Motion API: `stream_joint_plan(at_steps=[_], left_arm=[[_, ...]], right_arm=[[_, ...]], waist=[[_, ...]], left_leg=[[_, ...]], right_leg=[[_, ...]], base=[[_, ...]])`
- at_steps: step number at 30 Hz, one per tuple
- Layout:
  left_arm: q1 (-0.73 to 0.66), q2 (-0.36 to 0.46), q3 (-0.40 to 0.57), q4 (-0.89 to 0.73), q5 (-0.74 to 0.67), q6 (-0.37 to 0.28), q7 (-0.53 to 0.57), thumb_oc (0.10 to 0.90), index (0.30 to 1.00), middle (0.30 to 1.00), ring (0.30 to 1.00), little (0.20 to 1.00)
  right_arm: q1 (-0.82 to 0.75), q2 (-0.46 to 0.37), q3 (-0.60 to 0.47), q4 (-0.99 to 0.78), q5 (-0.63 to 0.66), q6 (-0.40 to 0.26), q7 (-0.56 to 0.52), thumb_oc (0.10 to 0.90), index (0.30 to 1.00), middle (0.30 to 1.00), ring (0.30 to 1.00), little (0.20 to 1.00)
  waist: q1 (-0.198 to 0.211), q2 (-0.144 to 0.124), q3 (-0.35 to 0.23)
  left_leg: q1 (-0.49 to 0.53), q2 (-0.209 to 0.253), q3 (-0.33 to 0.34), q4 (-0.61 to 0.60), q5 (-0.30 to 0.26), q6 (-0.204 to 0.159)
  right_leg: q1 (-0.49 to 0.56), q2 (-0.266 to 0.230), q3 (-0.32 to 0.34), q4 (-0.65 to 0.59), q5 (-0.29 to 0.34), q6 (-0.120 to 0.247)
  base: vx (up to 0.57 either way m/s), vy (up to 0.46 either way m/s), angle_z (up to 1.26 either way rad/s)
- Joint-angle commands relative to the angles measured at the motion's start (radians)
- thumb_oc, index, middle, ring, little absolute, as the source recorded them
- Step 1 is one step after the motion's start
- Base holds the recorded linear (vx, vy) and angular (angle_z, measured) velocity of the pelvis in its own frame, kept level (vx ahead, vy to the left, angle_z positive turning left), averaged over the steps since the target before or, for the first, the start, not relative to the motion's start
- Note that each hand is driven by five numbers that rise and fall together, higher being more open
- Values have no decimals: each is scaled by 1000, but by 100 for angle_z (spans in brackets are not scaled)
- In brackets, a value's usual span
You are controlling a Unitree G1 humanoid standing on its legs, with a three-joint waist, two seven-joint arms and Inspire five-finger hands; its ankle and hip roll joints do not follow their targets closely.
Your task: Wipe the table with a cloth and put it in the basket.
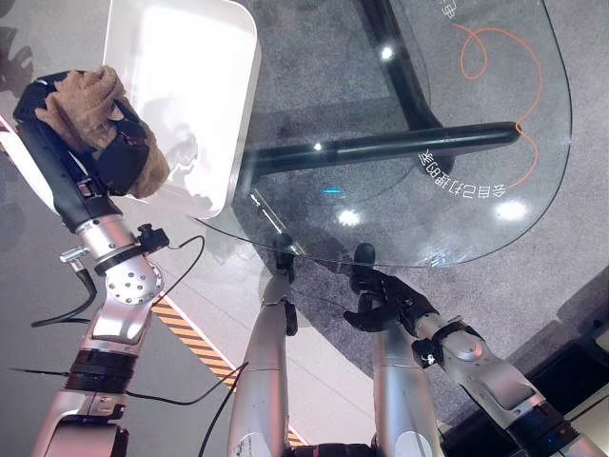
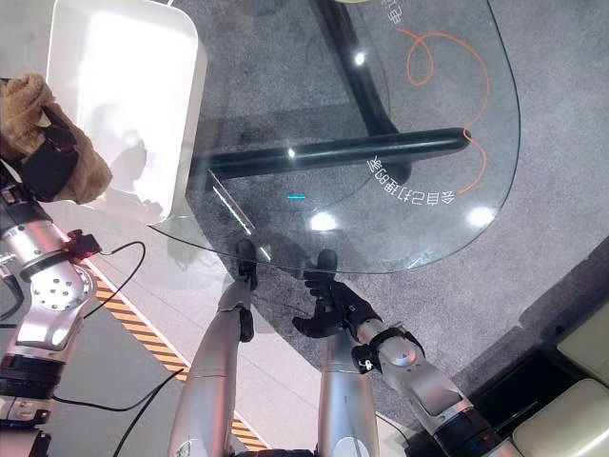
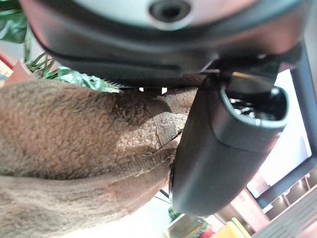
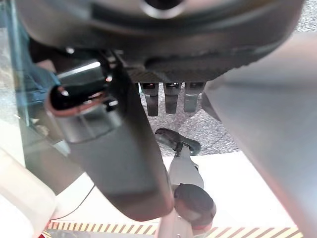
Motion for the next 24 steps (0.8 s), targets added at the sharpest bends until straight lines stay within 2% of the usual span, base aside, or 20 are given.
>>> stream_joint_plan(at_steps=[1, 6, 13, 21, 24], left_arm=[[-89, 111, 46, 3, 38, -60, 51, 100, 300, 300, 300, 200], [-149, 127, 3, 78, 36, -52, 10, 100, 300, 300, 300, 200], [-259, 146, -60, 172, 24, -52, 9, 100, 300, 300, 300, 200], [-388, 134, -147, 332, 23, 26, 59, 100, 300, 300, 300, 200], [-427, 148, -165, 406, -36, 46, 82, 100, 300, 300, 300, 200]], right_arm=[[22, 6, 66, -63, 43, -15, 54, 800, 900, 900, 900, 900], [2, 1, 70, -55, 60, 1, 72, 800, 900, 900, 900, 900], [-26, -13, 85, -58, 81, 25, 82, 800, 900, 900, 900, 900], [-89, -9, 109, -31, 99, 32, 81, 800, 900, 900, 900, 900], [-119, -15, 114, -12, 122, 26, 80, 800, 900, 900, 900, 900]], waist=[[-24, -27, -26], [-34, -37, -26], [-47, -53, -26], [-65, -68, -26], [-70, -78, -26]], left_leg=[[-33, -62, 95, 176, -195, 40], [-54, -55, 100, 178, -196, 35], [-100, -52, 94, 176, -188, 33], [-156, -51, 90, 178, -179, 26], [-162, -50, 87, 176, -173, 22]], right_leg=[[3, 66, 3, -199, 115, 33], [-21, 71, 12, -196, 122, 40], [-68, 79, 18, -198, 139, 47], [-123, 88, 18, -194, 152, 48], [-121, 91, 17, -203, 156, 47]], base=[[0, 0, 0], [13, 21, -1], [5, 4, -1], [-8, 2, -2], [0, 0, 0]])
